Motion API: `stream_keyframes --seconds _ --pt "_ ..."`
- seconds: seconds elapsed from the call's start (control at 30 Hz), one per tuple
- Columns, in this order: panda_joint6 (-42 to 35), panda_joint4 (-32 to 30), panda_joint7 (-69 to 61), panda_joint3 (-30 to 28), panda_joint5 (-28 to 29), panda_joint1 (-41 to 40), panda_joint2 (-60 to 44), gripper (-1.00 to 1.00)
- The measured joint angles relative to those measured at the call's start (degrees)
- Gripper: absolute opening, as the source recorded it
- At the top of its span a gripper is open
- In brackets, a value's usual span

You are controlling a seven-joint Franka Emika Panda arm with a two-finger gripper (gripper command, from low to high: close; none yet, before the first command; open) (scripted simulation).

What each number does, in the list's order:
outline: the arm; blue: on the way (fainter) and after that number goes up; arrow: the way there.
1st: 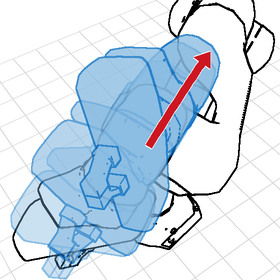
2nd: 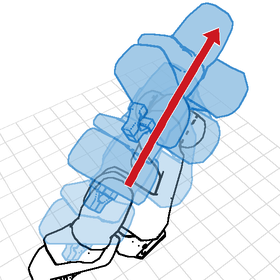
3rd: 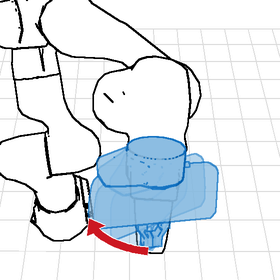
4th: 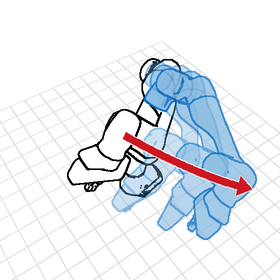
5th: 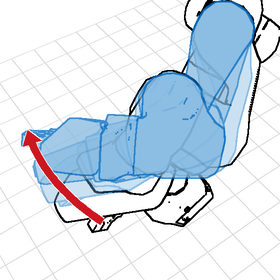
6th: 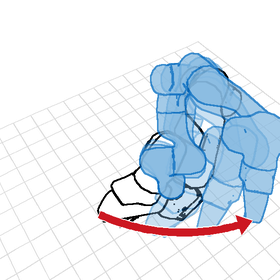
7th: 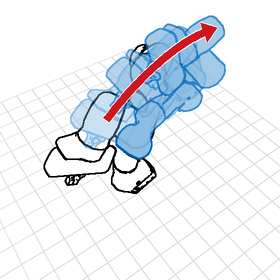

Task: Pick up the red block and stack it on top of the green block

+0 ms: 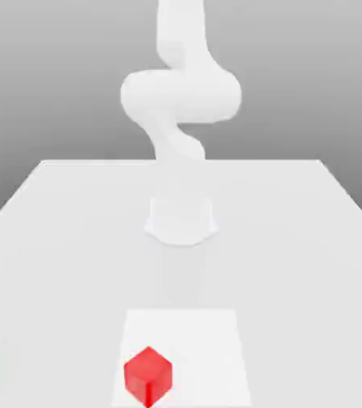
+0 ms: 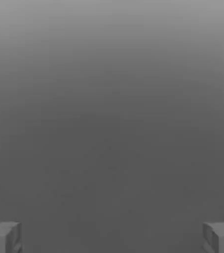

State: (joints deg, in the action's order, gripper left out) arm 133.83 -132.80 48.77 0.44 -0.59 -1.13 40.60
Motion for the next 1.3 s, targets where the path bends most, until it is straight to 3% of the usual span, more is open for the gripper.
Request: stream_keyframes --seconds 0.8,0.97,1.0,1.2,1.3 --pt "19.7 -9.7 32.9 1.0 1.1 -6.0 -50.2 0.00" --pt "27.7 -8.7 34.4 0.4 1.5 -5.6 -60.6 0.00" --pt "28.8 -8.5 34.4 0.4 1.6 -5.6 -61.9 -1.00" --pt "29.5 -8.4 34.5 0.4 1.6 -5.6 -62.6 -1.00" --pt "26.3 -9.0 34.4 0.5 1.5 -5.7 -58.8 -1.00"
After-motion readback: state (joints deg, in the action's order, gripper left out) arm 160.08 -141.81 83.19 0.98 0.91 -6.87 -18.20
